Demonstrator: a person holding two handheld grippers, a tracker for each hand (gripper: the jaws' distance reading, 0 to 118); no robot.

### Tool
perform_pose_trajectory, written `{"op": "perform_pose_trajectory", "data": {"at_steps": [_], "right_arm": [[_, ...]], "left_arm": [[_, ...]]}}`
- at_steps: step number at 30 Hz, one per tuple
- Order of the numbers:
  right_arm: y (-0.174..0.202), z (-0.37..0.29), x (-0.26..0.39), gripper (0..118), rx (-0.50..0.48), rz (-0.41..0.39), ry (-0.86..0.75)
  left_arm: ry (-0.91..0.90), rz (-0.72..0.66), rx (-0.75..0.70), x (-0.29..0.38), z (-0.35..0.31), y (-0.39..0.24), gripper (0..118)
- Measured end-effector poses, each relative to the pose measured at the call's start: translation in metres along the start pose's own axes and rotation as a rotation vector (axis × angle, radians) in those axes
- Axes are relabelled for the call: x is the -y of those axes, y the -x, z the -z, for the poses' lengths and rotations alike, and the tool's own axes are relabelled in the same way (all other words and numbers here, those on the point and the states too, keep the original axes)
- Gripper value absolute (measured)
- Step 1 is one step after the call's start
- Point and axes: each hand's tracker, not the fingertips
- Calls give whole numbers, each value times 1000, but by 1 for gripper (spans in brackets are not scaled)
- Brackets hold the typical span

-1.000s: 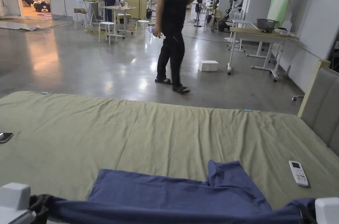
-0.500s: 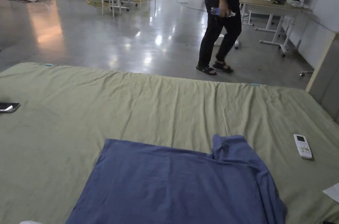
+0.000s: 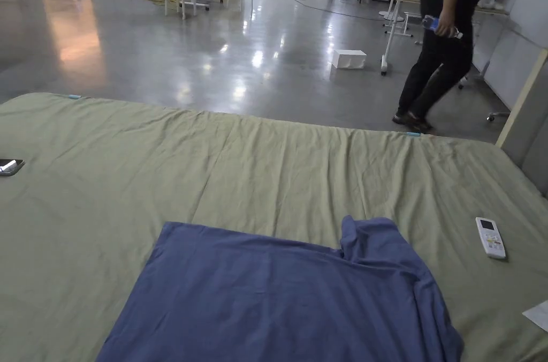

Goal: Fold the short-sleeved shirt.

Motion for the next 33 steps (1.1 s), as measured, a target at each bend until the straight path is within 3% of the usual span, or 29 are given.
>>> {"op": "perform_pose_trajectory", "data": {"at_steps": [1, 2, 4, 5, 9, 15, 16, 18, 19, 20, 22, 23, 24, 27, 32, 33], "right_arm": [[-2, -6, -3, 59, 30, -5, -3], [-6, -13, -6, 79, 48, 5, -17], [-15, -32, -17, 89, 23, 56, -111], [-19, -40, -24, 89, 20, 87, -156], [-23, -76, -66, 93, 31, 185, -423], [-1, -95, -126, 95, 116, 255, -731], [5, -97, -134, 94, 122, 281, -780], [14, -102, -144, 93, 137, 327, -824], [18, -103, -149, 90, 138, 341, -857], [23, -106, -153, 79, 143, 354, -891], [30, -112, -161, 51, 183, 317, -934], [33, -109, -162, 31, 160, 343, -911], [35, -111, -164, 19, 176, 346, -931], [36, -115, -168, 0, 173, 346, -957], [33, -116, -176, 0, 131, 354, -954], [33, -119, -177, 0, 150, 316, -988]], "left_arm": [[-14, 17, -3, -1, -4, -1, 16], [-26, 28, -7, -2, -7, -2, 30], [-95, 49, -35, -10, -17, -5, 60], [-140, 46, -29, -14, -22, -7, 65], [-359, -29, -7, -47, -42, -18, 65], [-638, -90, -38, -108, -72, -50, 63], [-690, -108, -29, -119, -81, -57, 60], [-762, -123, -21, -130, -95, -67, 41], [-799, -122, -57, -135, -102, -74, 31], [-827, -108, -79, -142, -107, -79, 21], [-872, -94, -75, -146, -116, -87, 17], [-873, -86, -57, -148, -120, -89, 8], [-879, -79, -49, -150, -122, -91, 6], [-907, -91, -83, -149, -130, -96, 3], [-920, -114, -98, -149, -132, -94, 0], [-923, -120, -100, -147, -133, -93, 0]]}}
